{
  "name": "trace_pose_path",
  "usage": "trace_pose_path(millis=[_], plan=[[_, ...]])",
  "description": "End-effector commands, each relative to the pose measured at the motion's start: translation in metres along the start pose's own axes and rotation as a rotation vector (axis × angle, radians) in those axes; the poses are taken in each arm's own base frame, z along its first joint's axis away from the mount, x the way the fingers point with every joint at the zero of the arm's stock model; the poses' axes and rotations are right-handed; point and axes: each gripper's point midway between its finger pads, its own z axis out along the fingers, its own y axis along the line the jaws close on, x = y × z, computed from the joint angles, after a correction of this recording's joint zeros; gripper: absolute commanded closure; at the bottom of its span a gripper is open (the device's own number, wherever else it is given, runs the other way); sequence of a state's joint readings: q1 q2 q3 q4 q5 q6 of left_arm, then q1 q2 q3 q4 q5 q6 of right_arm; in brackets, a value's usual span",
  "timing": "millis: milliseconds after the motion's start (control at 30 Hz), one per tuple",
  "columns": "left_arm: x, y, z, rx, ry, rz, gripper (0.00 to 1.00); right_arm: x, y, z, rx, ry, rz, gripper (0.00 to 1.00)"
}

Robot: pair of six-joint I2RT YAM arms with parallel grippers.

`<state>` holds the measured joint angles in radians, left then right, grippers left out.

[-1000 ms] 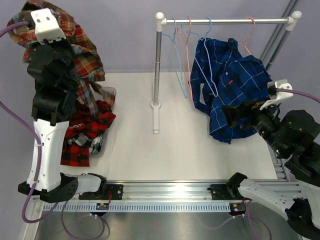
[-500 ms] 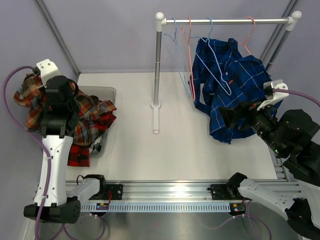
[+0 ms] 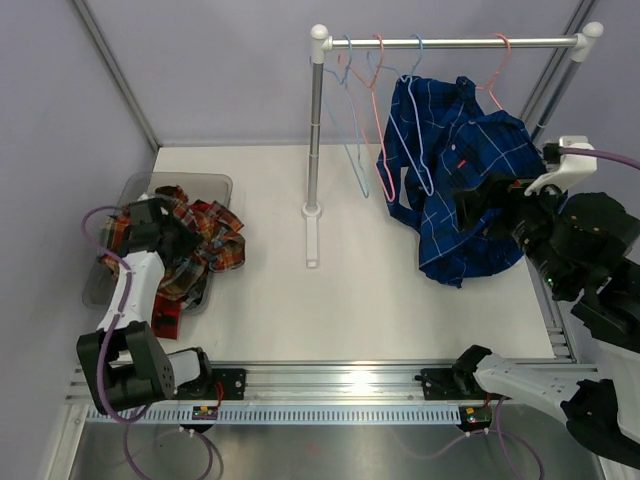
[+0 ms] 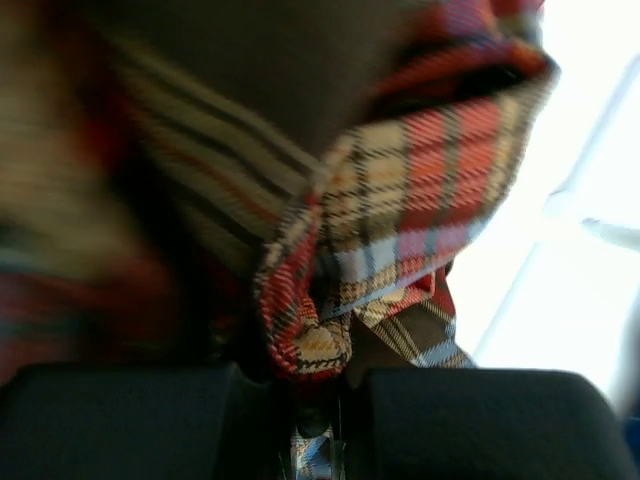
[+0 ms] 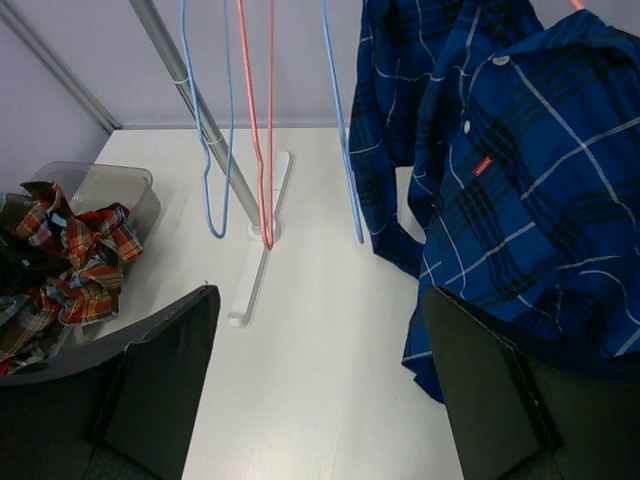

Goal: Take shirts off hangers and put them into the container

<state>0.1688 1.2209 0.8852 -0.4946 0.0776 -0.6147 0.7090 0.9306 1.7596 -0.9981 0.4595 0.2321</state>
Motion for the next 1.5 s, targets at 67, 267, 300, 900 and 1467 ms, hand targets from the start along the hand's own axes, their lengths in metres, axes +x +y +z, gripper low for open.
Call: trace_pose_path(millis=[67,267,300,900,1467], plan=[[0.015,0.033,0.016,0.135,0.117,-0.404,1.0,-0.04,-0.03,-0.035,0.098,-0.12,0.04,0.07],[-0.027,0.078,-0.011,-0.03,-0.076,-0.389,1.0,-0.042,-0.036,-0.042,0.117,-0.125,0.047,0.06],[-0.03,0.089,-0.017,-0.096,-0.108,-0.391,1.0,-0.041,-0.037,-0.04,0.123,-0.122,0.044,0.06],[-0.017,0.09,0.011,-0.118,0.047,-0.361,0.71,-0.044,-0.052,0.045,0.325,-0.049,0.011,0.01],[-0.092,0.037,-0.075,-0.057,-0.271,-0.266,0.01,-0.048,-0.103,0.069,0.392,-0.008,0.047,0.0]])
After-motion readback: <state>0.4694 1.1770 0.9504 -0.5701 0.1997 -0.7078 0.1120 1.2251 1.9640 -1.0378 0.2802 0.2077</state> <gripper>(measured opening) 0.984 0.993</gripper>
